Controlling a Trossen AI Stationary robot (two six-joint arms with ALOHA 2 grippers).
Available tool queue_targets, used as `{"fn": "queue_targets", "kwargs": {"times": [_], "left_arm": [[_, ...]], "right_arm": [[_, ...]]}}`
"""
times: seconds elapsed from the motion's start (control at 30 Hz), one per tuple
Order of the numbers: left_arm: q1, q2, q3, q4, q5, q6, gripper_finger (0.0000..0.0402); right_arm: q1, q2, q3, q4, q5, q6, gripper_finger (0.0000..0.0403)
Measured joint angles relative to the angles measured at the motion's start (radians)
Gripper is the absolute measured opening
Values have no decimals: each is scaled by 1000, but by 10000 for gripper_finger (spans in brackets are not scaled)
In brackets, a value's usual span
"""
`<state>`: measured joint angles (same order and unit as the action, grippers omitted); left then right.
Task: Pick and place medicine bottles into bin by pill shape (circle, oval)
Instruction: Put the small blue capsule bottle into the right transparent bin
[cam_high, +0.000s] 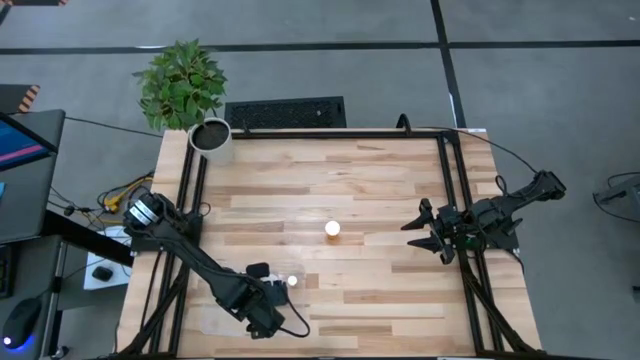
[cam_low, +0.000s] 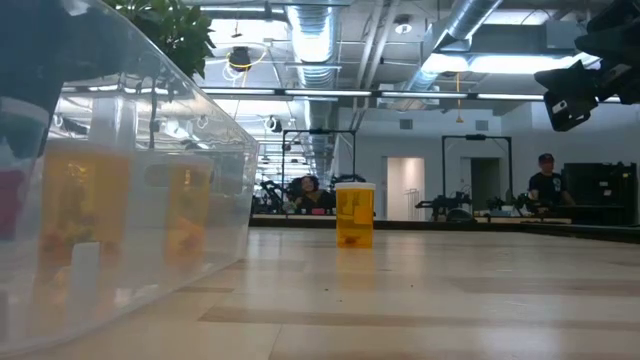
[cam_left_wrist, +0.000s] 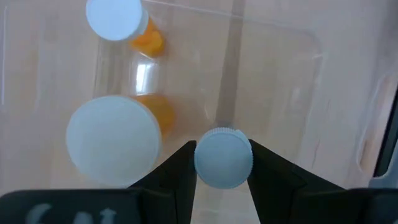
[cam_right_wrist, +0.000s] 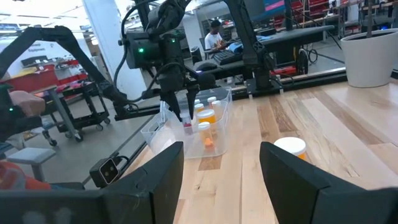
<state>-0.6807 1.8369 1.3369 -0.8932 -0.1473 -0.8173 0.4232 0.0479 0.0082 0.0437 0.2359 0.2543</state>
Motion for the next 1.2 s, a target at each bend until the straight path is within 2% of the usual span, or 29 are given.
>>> {"fn": "queue_targets", "kwargs": {"times": [0.6,0.83,1.2], "left_arm": [[-5,-1,0,1,-40,-33,125],[-5,34,2,24,-7,-35,125],[-5,33,2,12,-15,-40,132]], "right_arm": [[0,0,0,0,0,1,226],[0,0,0,0,0,1,226],[0,0,0,0,0,1,226]]}}
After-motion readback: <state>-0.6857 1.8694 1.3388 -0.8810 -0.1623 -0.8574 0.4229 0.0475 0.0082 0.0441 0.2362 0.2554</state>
